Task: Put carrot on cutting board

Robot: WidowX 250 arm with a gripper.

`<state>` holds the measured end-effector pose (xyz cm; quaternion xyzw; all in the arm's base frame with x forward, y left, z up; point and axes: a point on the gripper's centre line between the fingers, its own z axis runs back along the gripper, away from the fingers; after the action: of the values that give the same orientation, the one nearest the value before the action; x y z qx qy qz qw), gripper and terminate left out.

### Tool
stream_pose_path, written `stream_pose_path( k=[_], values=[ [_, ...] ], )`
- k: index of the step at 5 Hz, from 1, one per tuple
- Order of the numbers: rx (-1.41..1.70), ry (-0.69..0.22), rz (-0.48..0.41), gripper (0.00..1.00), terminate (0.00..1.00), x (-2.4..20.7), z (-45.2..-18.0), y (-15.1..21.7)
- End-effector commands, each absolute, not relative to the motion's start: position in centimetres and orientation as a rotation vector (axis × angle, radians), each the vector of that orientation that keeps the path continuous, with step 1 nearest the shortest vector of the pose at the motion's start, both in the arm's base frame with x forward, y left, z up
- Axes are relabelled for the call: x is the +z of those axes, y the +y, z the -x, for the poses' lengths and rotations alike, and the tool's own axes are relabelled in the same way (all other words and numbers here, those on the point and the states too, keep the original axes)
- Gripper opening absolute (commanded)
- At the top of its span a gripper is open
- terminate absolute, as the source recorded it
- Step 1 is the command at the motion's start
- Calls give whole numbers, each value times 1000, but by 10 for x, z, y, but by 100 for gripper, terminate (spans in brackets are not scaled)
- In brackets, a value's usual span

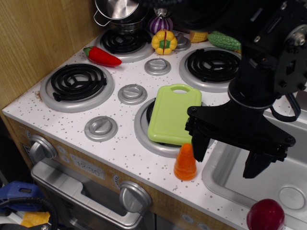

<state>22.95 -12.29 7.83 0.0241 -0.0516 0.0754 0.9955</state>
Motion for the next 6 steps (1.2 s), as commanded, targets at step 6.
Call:
stream_pose_path(
  k=[6],
  values=[
    [12, -271, -105, 100, 0, 43, -253, -55]
  ],
)
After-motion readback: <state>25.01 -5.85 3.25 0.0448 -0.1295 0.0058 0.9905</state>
